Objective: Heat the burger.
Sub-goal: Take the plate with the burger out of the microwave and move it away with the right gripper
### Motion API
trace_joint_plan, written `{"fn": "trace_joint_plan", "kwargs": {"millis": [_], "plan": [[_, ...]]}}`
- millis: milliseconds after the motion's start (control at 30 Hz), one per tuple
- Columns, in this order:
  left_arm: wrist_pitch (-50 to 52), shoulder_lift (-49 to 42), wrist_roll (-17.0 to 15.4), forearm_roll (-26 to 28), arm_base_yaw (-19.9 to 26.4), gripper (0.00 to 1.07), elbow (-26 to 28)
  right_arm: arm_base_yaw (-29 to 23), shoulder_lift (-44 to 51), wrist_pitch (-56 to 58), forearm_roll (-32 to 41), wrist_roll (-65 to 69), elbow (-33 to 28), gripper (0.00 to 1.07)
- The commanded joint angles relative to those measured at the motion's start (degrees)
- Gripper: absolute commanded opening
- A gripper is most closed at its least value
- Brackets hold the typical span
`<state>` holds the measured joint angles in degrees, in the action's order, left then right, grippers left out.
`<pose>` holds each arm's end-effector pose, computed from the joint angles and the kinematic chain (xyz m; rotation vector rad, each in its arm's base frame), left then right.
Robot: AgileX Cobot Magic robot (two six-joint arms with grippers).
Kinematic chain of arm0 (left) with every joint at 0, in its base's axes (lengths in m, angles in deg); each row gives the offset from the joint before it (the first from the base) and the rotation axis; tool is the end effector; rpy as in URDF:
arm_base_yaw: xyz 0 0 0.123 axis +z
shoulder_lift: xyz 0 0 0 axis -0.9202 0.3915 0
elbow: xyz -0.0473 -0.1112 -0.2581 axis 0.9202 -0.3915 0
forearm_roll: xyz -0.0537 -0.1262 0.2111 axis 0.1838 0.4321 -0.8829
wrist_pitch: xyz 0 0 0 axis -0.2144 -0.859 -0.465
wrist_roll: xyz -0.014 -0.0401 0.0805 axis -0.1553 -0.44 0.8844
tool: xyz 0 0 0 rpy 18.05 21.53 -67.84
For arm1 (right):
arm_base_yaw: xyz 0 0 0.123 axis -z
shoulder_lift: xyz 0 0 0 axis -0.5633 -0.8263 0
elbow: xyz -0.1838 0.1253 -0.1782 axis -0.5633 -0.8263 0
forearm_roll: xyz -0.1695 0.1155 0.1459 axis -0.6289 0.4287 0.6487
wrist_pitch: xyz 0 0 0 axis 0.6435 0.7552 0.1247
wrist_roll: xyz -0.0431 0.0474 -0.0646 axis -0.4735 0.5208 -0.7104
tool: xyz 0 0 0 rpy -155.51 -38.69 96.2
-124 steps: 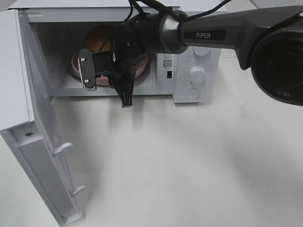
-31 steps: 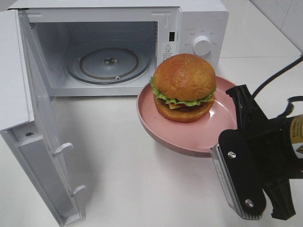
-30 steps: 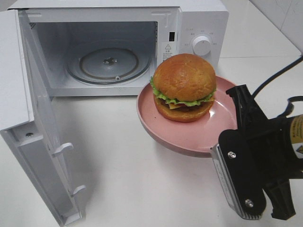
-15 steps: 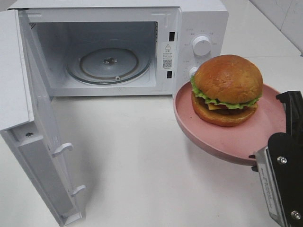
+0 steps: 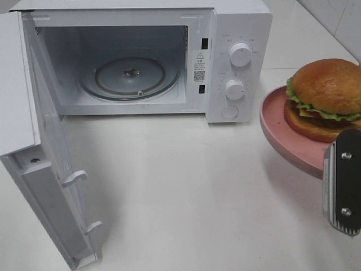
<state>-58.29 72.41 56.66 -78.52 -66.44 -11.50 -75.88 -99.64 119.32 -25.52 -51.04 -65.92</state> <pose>-0.0054 -0.0049 0.2792 -0.0064 2.0218 -0.0670 0.1292 0.0769 0.2122 -1.5938 1.9142 -0.4118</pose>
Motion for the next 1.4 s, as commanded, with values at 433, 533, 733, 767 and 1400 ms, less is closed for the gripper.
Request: {"fn": "trace_joint_plan", "kwargs": {"millis": [433,533,733,767,1400], "plan": [[0.5,-0.5,0.0,-0.2,0.1,1.0,-0.1,0.1,-12.9,5.9,-18.4,38.9,0.5,0.0],[0.5,-0.5,0.0,-0.2,0.1,1.0,-0.1,0.1,-15.5,8.3,-18.4,44.1,1.5,0.0],[0.5,-0.5,0.0,-0.2,0.1,1.0,-0.1,0.1,-22.5,13.3,-18.4,53.9,3.7,0.0],[0.5,-0.5,0.0,-0.2,0.1,1.0,-0.1,0.1,-22.5,13.3,-18.4,53.9,3.7,0.0],[0.5,-0.5,0.0,-0.2,0.1,1.0,-0.1,0.2,-44.3,15.7,-19.1,76.1,10.1,0.0]]}}
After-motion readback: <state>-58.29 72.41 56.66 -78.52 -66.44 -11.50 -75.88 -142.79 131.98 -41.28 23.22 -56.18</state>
